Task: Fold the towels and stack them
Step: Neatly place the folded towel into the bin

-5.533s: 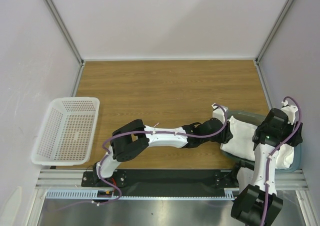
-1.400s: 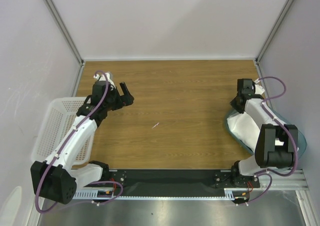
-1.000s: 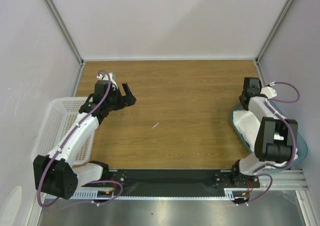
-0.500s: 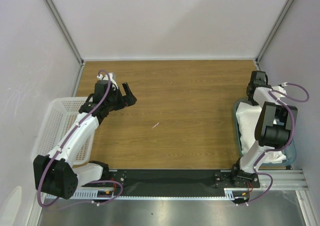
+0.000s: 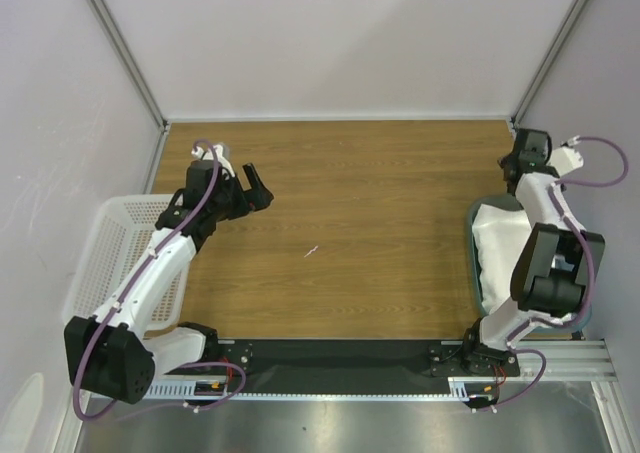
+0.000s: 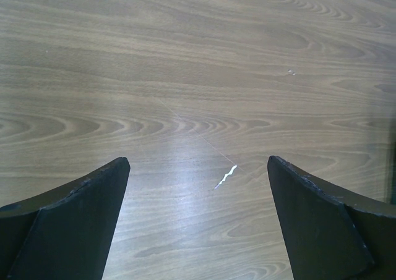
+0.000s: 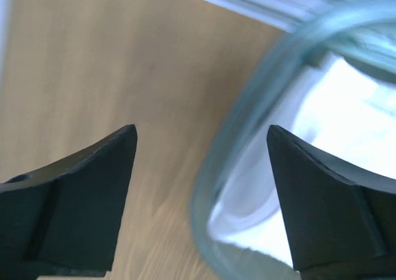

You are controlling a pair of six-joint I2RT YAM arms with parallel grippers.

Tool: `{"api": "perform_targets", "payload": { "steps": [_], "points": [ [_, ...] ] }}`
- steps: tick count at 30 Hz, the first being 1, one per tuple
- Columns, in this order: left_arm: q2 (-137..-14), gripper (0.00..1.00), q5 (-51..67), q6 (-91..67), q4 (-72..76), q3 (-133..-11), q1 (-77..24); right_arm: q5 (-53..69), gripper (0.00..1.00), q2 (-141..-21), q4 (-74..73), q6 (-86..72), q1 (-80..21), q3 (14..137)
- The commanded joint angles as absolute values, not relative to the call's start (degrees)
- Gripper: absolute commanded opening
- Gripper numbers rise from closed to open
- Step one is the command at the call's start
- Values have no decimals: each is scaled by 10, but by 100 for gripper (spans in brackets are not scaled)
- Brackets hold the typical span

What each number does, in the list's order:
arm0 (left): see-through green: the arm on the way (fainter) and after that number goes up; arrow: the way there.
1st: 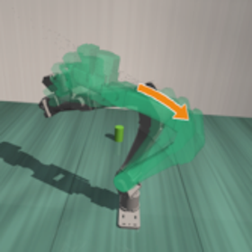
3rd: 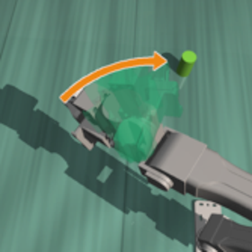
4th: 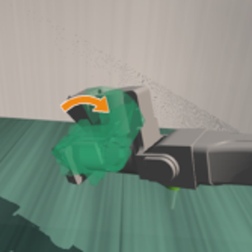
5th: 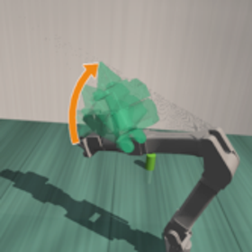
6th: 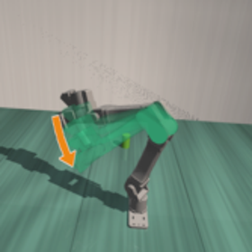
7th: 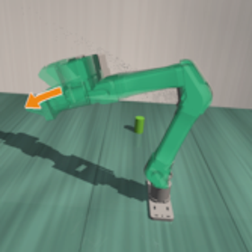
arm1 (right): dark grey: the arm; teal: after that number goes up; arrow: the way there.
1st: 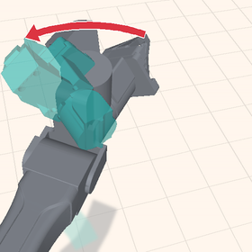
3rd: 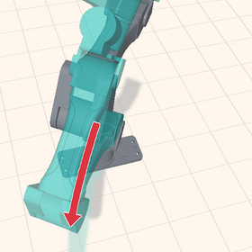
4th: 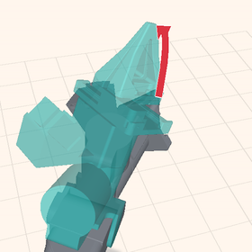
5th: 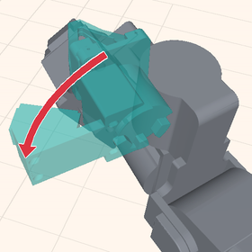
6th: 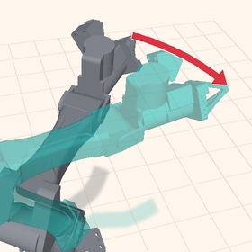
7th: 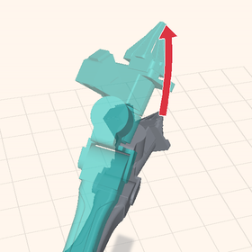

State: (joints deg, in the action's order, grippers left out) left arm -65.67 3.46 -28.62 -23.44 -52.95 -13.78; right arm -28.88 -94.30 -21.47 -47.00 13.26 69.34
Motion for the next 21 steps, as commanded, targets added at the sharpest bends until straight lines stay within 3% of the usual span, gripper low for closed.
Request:
{"api": "perform_targets", "payload": {
  "steps": [1,3,11,16,21],
  "points": [
    [-621,100,48,-281,-207,-560,-133,-223,94,-866,-186,-364,134,765],
    [-614,100,30,-273,-218,-577,-133,-148,100,-848,-200,-325,134,781],
    [-580,100,-44,-234,-277,-654,-133,152,100,-792,-232,-193,115,814],
    [-558,100,-72,-221,-288,-650,-133,208,100,-713,-170,-101,21,736],
    [-519,100,-91,-222,-282,-600,-133,182,100,-664,-119,-52,-61,630]
  ]
}}
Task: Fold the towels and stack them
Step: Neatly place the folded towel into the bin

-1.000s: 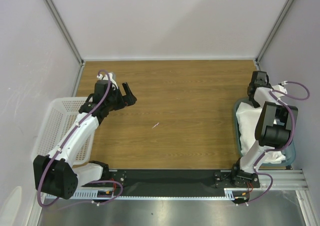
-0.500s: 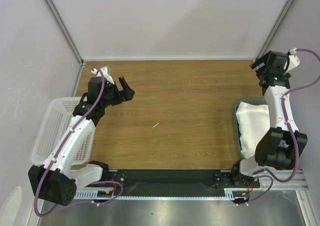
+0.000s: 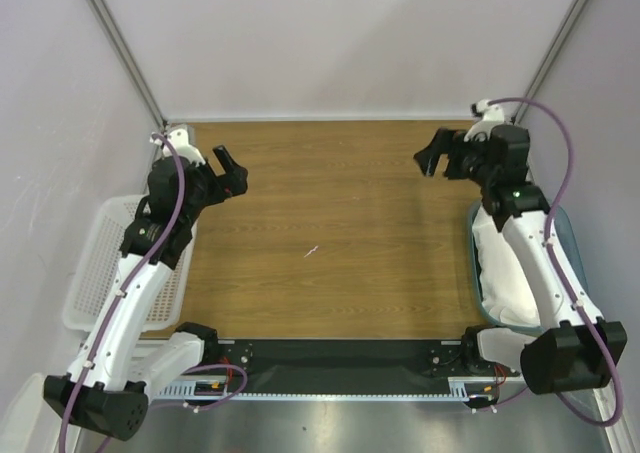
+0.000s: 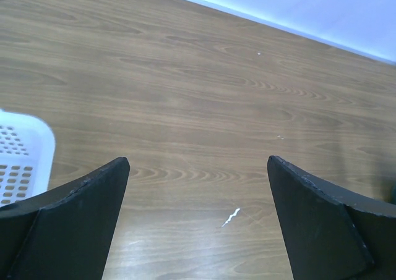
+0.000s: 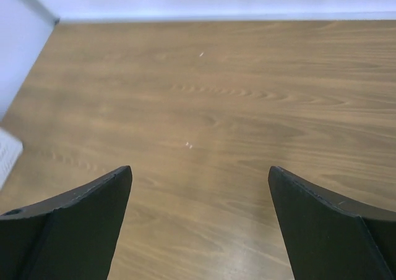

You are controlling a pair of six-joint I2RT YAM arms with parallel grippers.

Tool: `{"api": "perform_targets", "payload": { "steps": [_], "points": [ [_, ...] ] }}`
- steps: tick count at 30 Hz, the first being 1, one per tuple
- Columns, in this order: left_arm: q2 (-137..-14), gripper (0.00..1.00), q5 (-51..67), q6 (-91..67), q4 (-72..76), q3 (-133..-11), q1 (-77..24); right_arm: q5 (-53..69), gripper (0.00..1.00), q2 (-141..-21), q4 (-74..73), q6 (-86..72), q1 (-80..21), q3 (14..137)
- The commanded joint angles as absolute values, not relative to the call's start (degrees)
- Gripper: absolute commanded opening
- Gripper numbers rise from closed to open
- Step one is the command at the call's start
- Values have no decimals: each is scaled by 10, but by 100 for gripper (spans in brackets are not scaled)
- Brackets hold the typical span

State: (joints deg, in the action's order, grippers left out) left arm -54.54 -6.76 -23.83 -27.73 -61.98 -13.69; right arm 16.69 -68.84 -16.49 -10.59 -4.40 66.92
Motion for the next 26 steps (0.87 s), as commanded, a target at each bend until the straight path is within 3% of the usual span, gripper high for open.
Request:
{"api": "perform_targets", "payload": {
  "steps": [1,11,26],
  "points": [
    [-503,100,-93,-223,-280,-583,-133,184,100,-654,-104,-56,-63,616],
    [-462,100,-105,-236,-249,-527,-133,168,100,-600,-32,-101,-64,498],
    [-475,100,-112,-231,-247,-528,-133,143,100,-594,-34,-99,-64,504]
  ]
}}
